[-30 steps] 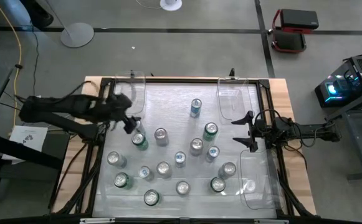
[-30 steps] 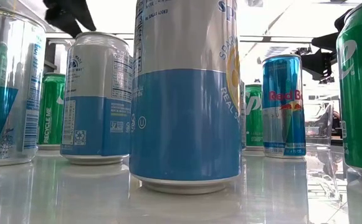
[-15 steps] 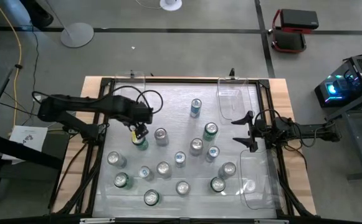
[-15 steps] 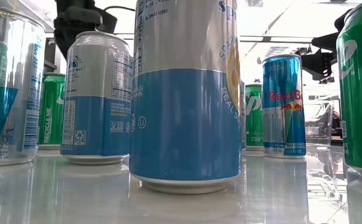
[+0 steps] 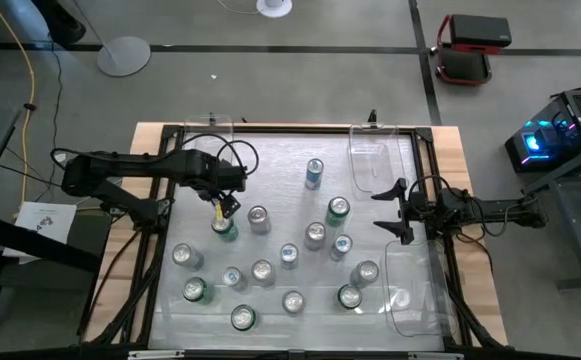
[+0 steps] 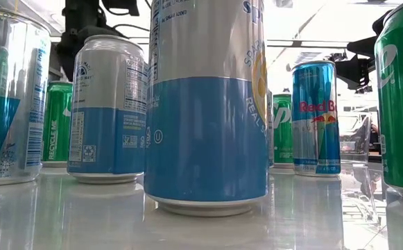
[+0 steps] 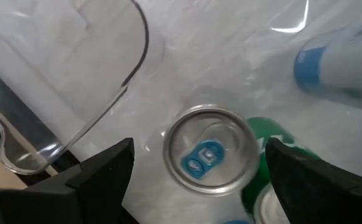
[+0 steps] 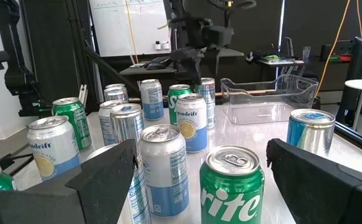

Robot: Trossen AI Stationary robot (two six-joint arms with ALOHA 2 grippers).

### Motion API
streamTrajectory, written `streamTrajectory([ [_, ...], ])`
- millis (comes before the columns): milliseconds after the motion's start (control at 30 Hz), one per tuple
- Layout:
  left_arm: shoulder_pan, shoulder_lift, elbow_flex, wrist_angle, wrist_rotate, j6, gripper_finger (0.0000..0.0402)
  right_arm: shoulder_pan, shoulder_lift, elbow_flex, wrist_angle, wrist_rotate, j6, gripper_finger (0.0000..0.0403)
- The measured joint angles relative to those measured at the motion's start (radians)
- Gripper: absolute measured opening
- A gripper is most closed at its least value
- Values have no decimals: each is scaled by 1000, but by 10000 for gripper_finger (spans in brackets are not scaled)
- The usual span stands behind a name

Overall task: Sort soda cans
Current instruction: Put the blue soda can into the top left transparent bin

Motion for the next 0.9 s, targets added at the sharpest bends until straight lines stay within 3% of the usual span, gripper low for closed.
streamTrajectory([
  [300,27,0,-57,74,46,9,333,0,0,0,0,0,0,350],
  [467,27,0,-77,100,60,10,301,0,0,0,0,0,0,350],
  [667,27,-1,-85,94,86,37,230,0,0,0,0,0,0,350],
  [900,35,0,-15,36,108,46,227,0,0,0,0,0,0,350],
])
